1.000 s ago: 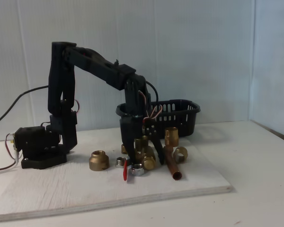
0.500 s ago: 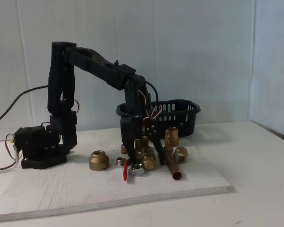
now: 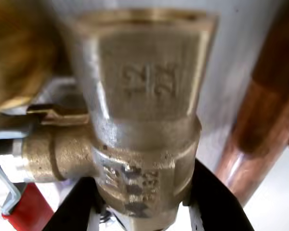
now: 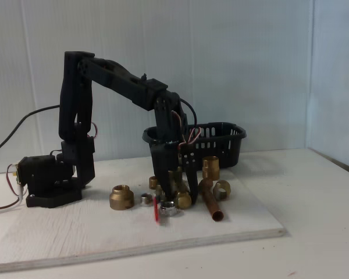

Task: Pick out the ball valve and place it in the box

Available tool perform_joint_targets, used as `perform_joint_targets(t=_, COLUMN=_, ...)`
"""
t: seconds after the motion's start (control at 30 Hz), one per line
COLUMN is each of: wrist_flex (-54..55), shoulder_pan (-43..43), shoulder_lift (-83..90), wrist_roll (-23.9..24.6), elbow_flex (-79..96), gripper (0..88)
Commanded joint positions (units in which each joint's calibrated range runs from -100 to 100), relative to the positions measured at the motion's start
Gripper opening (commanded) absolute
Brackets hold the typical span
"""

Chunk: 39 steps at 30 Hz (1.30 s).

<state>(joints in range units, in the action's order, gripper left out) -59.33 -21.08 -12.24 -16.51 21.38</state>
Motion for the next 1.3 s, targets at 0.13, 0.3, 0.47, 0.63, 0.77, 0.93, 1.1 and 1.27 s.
perform_joint_targets(t=0.13, wrist_flex=-0.6, shoulder_pan=0.3, shoulder_lift=-0.3, wrist_roll=-0.1, elbow_flex=-0.4, gripper=0.8)
perform_joint_targets(t=0.3, wrist_flex=-0.7, shoulder_pan=0.3, shoulder_lift=-0.2, wrist_roll=0.1, elbow_flex=-0.4, gripper=0.8)
perform_joint_targets(t=0.47, wrist_flex=-0.9, shoulder_pan=0.3, shoulder_lift=0.5, wrist_roll=0.1, elbow_flex=-0.4, gripper=0.8)
perform_joint_targets(t=0.63, wrist_flex=-9.0, shoulder_pan=0.3, shoulder_lift=0.5, wrist_roll=0.2, elbow_flex=-6.9, gripper=0.8)
perform_joint_targets(t=0.77, wrist_flex=-19.5, shoulder_pan=0.1, shoulder_lift=-0.3, wrist_roll=0.2, elbow_flex=-16.1, gripper=0.8)
perform_joint_targets(t=0.93, wrist_flex=-22.6, shoulder_pan=0.0, shoulder_lift=-0.3, wrist_roll=0.2, elbow_flex=-18.7, gripper=0.8)
perform_joint_targets(t=1.1, wrist_flex=-22.7, shoulder_pan=0.0, shoulder_lift=-0.2, wrist_roll=0.2, elbow_flex=-18.9, gripper=0.8)
perform_joint_targets(t=1.27, wrist_flex=-22.8, shoulder_pan=0.3, shoulder_lift=0.5, wrist_roll=0.2, elbow_flex=-19.3, gripper=0.8)
